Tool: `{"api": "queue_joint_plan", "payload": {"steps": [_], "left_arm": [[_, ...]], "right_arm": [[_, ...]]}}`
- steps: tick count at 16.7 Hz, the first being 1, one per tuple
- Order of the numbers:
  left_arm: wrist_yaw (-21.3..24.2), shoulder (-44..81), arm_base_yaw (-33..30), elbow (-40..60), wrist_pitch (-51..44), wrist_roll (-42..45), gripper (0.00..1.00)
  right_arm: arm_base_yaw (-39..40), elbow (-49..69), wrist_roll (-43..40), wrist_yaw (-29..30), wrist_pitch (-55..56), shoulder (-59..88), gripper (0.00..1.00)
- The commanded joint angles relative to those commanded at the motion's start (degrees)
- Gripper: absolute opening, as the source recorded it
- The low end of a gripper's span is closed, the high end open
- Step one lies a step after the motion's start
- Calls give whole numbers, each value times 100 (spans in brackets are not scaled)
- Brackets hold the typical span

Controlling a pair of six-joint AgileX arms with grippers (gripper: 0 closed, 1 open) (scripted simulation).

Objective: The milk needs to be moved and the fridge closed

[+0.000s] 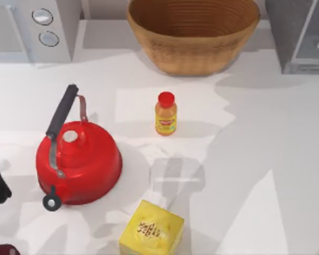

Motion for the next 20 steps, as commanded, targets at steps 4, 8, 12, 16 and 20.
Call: {"api": "queue_joint_plan", "payload": {"steps": [4,8,12,16,20], "left_arm": [[0,0,0,0,0,0,100],[0,0,0,0,0,0,100],[0,0,0,0,0,0,100],[0,0,0,0,0,0,100],[0,0,0,0,0,0,100]], "right_arm": [[-36,149,-9,-41,-151,72,0],[-23,142,-5,-36,-146,62,0],[-36,149,-9,-41,-151,72,0],[-36,149,-9,-41,-151,72,30],[-36,149,-9,-41,-151,72,60]]}}
